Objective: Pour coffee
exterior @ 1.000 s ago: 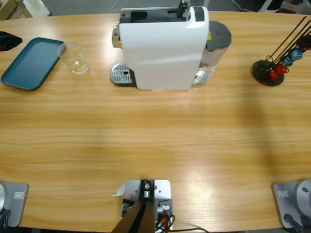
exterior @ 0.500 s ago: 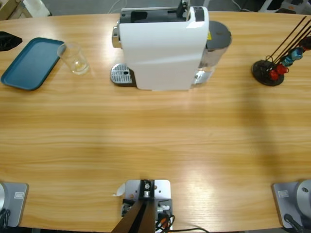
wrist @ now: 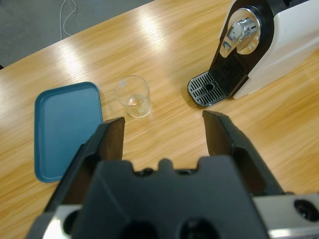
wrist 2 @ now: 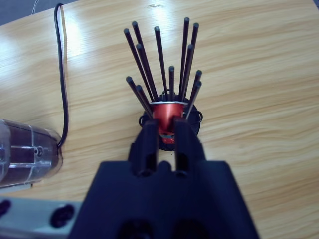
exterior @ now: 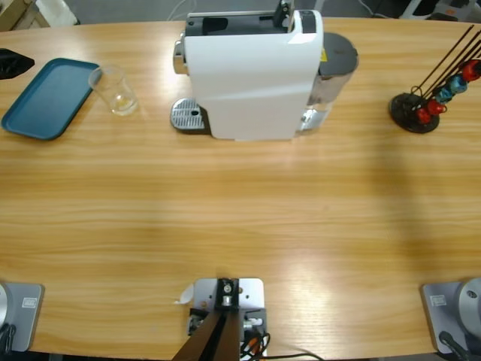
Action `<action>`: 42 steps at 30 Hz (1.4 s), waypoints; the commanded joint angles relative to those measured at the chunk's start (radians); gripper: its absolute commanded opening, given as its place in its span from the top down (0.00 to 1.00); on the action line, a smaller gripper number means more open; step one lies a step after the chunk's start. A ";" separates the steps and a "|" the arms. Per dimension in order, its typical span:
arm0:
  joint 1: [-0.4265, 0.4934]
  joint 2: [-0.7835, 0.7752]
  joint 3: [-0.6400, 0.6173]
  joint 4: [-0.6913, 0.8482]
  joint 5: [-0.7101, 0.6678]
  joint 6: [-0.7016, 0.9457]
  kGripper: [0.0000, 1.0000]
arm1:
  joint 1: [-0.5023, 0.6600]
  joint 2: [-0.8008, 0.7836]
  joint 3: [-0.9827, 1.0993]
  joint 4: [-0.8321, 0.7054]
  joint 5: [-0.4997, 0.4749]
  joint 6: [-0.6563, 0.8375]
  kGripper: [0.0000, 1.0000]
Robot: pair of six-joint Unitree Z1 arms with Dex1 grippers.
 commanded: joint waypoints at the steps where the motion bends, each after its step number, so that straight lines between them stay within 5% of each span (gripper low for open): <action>1: 0.007 -0.018 0.030 0.000 -0.013 0.011 0.33 | -0.018 0.043 0.037 -0.002 -0.024 0.009 0.10; 6: 0.007 -0.018 0.030 0.000 -0.012 0.011 0.33 | -0.018 0.047 0.035 -0.002 -0.023 0.009 0.12; 14: 0.007 -0.020 0.030 0.000 -0.012 0.013 0.33 | -0.018 0.070 0.034 -0.005 -0.023 0.012 0.35; 19: 0.007 -0.021 0.031 0.000 -0.012 0.013 0.33 | -0.018 0.064 0.034 -0.005 -0.026 0.012 0.39; 20: 0.007 -0.021 0.031 0.000 -0.012 0.013 0.33 | -0.018 0.061 0.034 -0.005 -0.030 0.012 0.50; 24: 0.007 -0.021 0.031 0.000 -0.013 0.013 0.33 | -0.018 0.054 0.036 -0.008 -0.035 0.012 0.62; 30: 0.007 -0.029 0.035 0.000 -0.013 0.013 0.33 | -0.018 0.040 0.042 -0.011 -0.044 0.012 0.99; 42: 0.007 -0.026 0.035 0.000 -0.014 0.013 0.33 | -0.018 0.009 0.038 -0.012 -0.049 0.007 1.00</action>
